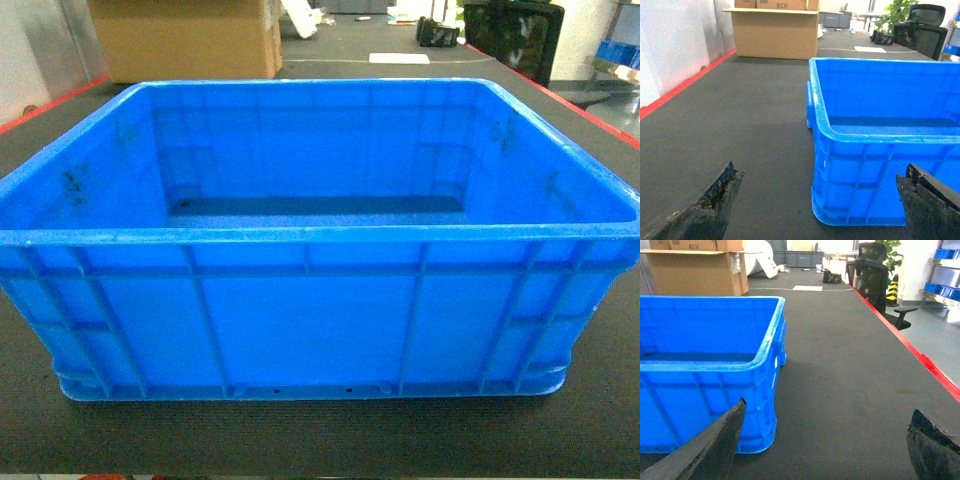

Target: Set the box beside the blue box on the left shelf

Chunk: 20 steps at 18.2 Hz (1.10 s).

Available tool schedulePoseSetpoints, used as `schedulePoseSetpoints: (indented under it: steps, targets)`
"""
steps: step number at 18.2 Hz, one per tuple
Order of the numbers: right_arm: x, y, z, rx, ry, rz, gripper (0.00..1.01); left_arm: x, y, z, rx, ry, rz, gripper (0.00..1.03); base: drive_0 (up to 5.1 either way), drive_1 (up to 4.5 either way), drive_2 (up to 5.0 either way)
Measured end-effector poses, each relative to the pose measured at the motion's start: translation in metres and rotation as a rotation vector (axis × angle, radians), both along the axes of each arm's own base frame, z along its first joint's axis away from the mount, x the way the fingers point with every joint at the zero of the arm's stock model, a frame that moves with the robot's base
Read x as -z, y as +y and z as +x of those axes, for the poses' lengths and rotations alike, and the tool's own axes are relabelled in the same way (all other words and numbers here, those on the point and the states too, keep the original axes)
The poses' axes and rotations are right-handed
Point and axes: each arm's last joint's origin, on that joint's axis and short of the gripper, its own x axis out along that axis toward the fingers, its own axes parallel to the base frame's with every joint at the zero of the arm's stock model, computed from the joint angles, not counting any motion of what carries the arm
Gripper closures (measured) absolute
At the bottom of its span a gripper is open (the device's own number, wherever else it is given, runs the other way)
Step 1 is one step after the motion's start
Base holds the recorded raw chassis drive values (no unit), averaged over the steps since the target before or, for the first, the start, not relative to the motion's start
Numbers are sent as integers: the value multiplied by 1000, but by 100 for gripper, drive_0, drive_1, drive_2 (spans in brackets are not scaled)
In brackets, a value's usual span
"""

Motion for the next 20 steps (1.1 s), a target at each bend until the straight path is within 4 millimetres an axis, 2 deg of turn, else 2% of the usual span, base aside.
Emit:
schedulePoseSetpoints:
  steps: [20]
  targets:
    - [0,0,0,0,0,0,3,0,0,0,0,0,0,5,0,0,0]
